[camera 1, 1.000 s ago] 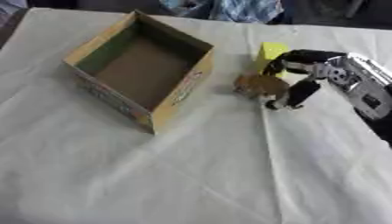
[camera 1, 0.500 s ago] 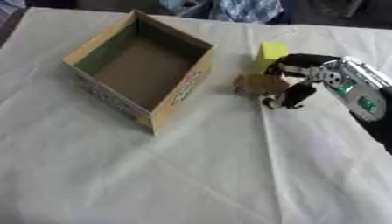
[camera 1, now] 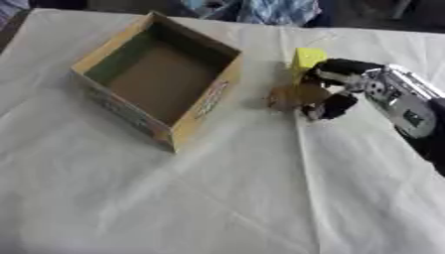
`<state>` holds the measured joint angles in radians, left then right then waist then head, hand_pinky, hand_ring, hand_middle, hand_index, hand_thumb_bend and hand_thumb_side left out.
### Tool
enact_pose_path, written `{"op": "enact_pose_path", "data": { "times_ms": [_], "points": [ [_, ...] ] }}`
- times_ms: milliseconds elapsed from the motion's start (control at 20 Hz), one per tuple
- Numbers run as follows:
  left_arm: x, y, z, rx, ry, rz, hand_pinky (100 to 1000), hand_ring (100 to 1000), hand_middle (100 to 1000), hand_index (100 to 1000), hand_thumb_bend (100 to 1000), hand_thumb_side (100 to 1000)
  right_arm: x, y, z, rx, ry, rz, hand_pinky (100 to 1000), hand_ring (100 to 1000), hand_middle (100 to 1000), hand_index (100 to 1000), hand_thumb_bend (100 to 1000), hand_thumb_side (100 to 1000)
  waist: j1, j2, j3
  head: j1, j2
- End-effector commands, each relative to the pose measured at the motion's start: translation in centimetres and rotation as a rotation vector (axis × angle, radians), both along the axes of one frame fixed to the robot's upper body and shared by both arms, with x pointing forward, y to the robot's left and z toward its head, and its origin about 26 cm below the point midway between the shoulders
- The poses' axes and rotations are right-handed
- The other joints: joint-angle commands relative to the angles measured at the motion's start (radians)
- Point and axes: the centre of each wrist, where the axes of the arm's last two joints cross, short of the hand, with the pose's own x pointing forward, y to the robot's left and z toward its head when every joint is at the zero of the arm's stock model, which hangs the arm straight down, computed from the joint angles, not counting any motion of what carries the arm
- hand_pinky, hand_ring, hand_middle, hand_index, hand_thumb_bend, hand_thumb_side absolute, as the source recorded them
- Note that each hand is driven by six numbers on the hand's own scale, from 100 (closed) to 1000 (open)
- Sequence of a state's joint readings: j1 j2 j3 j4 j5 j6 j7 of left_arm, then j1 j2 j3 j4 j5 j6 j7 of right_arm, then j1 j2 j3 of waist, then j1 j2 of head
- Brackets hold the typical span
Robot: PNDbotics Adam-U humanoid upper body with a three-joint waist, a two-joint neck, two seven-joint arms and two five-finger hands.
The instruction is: Pick up objects on the table and place them in the box.
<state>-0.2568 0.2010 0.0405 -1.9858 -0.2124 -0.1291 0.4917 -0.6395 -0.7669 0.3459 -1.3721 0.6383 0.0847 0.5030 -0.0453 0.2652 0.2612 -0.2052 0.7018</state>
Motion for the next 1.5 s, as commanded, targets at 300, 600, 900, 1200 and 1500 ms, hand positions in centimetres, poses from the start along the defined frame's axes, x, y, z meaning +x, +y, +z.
{"op": "enact_pose_path", "data": {
  "times_ms": [300,600,900,1200,1500],
  "points": [
    [-0.1,-0.1,0.6,0.01,-0.018,-0.012,606,906,1000,646,282,1000,0.1,-0.4,0.9,0.021,-0.043,-0.029,641,620,485,645,100,115,0.002,-0.014,0.0,-0.001,-0.006],
    [-0.1,0.0,0.6,0.014,-0.014,-0.012,606,906,1000,644,282,1000,-0.3,-0.2,1.8,0.098,-0.061,-0.048,604,563,412,553,100,100,0.002,-0.019,-0.004,-0.001,-0.007],
    [-0.2,0.1,0.6,0.022,-0.008,-0.013,605,907,1000,644,283,999,-1.2,0.0,3.4,0.155,-0.089,-0.039,586,536,393,544,100,100,0.001,-0.021,-0.007,0.003,-0.004],
    [-0.2,0.2,0.6,0.029,-0.006,-0.011,606,907,1000,645,284,998,-2.7,0.0,5.7,0.203,-0.128,-0.01,583,526,392,550,100,100,-0.001,-0.026,-0.012,0.007,-0.002],
    [-0.1,0.3,0.7,0.037,-0.01,-0.011,606,908,1000,646,285,997,-3.8,0.4,8.7,0.226,-0.176,0.036,585,523,396,555,100,100,-0.003,-0.029,-0.014,0.006,0.0]
  ]
}}
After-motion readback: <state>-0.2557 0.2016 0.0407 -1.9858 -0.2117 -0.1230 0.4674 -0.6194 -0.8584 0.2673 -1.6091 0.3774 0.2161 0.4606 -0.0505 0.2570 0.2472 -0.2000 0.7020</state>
